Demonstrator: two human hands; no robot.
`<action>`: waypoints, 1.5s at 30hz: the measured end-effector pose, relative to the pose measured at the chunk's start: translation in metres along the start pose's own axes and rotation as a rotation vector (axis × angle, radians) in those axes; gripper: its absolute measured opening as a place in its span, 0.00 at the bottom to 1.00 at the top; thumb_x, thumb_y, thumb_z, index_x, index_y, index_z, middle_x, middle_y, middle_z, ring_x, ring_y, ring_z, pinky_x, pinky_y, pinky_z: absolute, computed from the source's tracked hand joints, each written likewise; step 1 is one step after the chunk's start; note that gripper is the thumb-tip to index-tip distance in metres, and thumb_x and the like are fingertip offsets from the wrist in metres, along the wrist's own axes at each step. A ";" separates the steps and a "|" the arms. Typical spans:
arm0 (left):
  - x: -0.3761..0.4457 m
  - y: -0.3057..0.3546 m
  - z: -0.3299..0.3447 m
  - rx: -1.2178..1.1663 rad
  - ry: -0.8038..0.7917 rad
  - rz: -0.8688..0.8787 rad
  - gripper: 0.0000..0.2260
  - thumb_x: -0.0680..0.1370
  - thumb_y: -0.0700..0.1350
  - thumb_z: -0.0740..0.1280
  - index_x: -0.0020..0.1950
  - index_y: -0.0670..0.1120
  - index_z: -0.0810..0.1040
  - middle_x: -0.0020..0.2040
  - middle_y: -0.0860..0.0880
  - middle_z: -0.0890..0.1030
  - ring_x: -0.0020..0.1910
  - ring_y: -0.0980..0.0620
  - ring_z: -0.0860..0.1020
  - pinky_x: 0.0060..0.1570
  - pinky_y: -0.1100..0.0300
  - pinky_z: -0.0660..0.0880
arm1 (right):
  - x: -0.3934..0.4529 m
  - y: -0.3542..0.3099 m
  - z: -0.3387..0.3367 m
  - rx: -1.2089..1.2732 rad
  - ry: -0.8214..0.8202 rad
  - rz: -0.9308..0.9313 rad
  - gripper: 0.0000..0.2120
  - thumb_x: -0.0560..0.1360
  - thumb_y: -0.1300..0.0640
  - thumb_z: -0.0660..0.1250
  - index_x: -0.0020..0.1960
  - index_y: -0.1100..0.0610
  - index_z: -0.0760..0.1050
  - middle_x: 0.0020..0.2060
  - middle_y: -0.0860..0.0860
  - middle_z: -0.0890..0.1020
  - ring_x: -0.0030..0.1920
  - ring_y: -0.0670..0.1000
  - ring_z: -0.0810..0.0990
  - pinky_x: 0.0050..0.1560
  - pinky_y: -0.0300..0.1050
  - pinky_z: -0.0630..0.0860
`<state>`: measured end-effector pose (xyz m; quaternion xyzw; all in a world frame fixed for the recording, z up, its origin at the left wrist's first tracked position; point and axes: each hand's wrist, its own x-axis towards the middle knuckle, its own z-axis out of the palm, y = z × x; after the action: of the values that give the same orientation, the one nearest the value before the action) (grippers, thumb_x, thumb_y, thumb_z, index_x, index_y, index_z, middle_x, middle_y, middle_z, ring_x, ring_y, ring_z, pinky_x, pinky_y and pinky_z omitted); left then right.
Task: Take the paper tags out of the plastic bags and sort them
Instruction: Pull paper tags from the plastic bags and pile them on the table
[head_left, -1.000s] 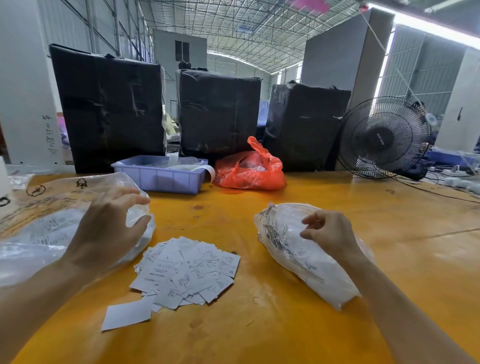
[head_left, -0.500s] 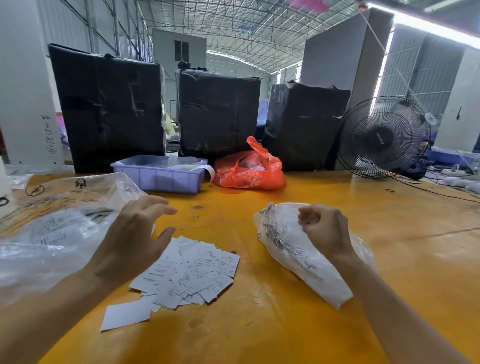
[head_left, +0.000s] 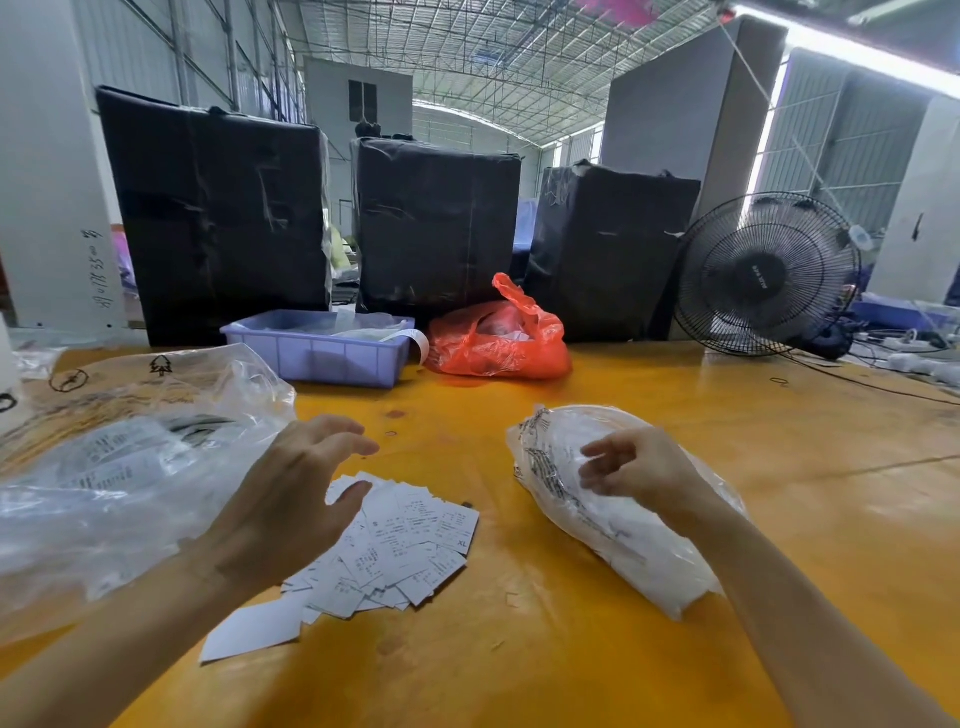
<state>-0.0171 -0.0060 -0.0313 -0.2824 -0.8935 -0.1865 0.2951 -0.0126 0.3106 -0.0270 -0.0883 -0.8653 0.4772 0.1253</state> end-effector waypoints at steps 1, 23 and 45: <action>0.000 0.000 0.000 0.000 -0.009 0.001 0.15 0.66 0.35 0.77 0.51 0.39 0.83 0.53 0.41 0.82 0.50 0.41 0.80 0.46 0.56 0.74 | 0.000 -0.001 0.000 -0.028 0.081 -0.056 0.20 0.68 0.81 0.59 0.57 0.70 0.76 0.41 0.62 0.82 0.42 0.56 0.82 0.48 0.49 0.81; -0.010 0.059 0.014 -1.396 -0.442 -0.753 0.22 0.60 0.51 0.75 0.46 0.37 0.83 0.46 0.39 0.84 0.42 0.47 0.84 0.42 0.60 0.81 | -0.070 -0.065 0.090 1.155 -0.580 -0.155 0.13 0.77 0.68 0.55 0.60 0.64 0.71 0.53 0.62 0.82 0.57 0.56 0.81 0.53 0.44 0.79; -0.006 0.037 0.015 -1.226 -0.458 -0.753 0.26 0.61 0.59 0.74 0.55 0.48 0.79 0.47 0.51 0.85 0.47 0.51 0.83 0.48 0.58 0.79 | -0.059 -0.049 0.091 0.640 -0.269 0.020 0.03 0.75 0.61 0.67 0.44 0.59 0.80 0.34 0.50 0.84 0.33 0.45 0.81 0.34 0.36 0.75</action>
<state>0.0035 0.0280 -0.0401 -0.1033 -0.7048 -0.6752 -0.1915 0.0150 0.1954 -0.0395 0.0106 -0.6795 0.7331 0.0270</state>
